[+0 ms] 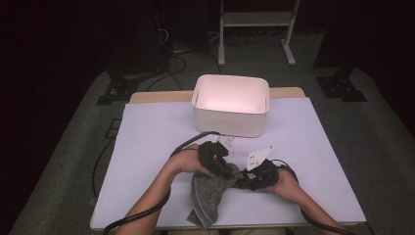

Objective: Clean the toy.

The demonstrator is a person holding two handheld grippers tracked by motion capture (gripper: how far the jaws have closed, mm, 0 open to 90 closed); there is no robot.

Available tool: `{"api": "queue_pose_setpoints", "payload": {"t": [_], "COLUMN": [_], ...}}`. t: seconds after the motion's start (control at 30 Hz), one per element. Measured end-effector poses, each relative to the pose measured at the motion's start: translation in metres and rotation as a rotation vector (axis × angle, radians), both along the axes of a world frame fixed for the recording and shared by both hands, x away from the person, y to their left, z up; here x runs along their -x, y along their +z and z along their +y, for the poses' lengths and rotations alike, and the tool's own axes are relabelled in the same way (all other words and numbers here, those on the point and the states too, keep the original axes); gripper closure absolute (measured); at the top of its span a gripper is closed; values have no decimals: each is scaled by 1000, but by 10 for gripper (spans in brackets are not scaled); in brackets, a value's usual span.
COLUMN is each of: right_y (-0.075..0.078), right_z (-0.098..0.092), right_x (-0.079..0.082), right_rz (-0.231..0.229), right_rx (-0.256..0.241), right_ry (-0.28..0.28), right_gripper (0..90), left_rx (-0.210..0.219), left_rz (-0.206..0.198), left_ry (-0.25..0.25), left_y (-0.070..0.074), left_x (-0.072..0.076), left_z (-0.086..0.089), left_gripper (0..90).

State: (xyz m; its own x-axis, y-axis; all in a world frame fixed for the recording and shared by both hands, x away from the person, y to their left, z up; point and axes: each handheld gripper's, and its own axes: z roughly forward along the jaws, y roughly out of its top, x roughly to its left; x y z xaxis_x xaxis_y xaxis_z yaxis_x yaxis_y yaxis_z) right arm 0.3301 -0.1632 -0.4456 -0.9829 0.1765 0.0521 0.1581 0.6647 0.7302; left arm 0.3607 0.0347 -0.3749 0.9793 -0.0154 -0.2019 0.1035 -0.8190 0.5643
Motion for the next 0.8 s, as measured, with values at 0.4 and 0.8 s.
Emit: {"api": "queue_pose_setpoints", "payload": {"t": [0.4, 0.8], "right_y": [2, 7], "right_z": [5, 25], "right_x": [-3, -8], "right_rz": [19, -7], "right_rx": [13, 26], "right_ry": [3, 20], "right_gripper": [583, 526], "left_rx": [2, 30], "left_rz": [-14, 12], "left_ry": [131, 164], "left_y": [2, -11], "left_x": [3, 0], "left_z": [76, 87], "left_gripper": [764, 765]}}
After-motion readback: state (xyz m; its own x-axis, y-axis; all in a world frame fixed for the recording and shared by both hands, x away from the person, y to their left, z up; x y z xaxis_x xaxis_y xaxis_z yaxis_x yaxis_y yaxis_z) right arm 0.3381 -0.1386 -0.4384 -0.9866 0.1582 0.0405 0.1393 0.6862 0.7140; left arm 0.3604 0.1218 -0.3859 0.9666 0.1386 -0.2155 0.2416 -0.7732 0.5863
